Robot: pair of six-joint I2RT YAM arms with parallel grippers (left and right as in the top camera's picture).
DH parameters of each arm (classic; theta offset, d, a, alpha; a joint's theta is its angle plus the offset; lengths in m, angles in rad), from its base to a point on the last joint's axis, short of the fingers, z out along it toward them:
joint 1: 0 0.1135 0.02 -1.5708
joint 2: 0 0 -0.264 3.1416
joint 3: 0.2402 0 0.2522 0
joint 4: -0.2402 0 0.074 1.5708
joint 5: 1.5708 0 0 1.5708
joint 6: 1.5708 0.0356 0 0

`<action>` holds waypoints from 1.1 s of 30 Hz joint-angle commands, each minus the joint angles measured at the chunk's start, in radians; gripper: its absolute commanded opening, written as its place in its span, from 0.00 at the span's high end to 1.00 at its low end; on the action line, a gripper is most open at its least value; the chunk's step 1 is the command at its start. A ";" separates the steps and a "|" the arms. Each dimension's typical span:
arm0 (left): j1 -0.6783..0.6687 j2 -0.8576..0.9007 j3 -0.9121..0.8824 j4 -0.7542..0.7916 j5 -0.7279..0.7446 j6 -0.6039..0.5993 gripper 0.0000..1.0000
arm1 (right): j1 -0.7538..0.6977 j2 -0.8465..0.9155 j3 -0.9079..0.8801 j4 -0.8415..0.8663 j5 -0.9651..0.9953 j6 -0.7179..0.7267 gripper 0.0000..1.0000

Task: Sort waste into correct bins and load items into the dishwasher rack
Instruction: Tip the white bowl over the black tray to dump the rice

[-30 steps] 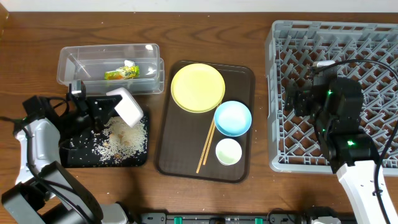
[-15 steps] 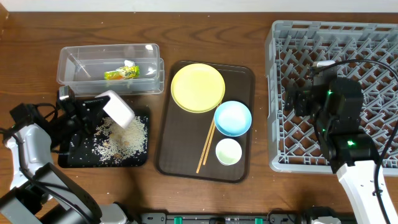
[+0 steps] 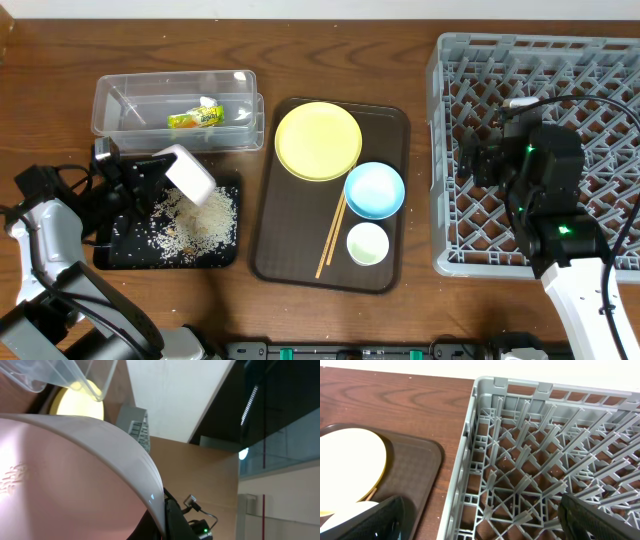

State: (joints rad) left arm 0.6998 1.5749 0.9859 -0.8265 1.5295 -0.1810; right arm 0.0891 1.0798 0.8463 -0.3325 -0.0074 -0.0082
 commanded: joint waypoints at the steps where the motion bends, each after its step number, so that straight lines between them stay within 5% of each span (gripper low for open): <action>1: 0.006 0.006 -0.014 0.001 -0.035 0.002 0.94 | -0.006 -0.002 0.021 -0.001 0.003 -0.008 0.03; 33: 0.016 0.006 -0.013 0.119 0.014 -0.018 0.94 | -0.006 -0.002 0.021 0.000 0.003 -0.008 0.03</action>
State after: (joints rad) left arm 0.7109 1.5749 0.9817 -0.7151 1.5093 -0.2092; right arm 0.0891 1.0798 0.8463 -0.3325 -0.0074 -0.0082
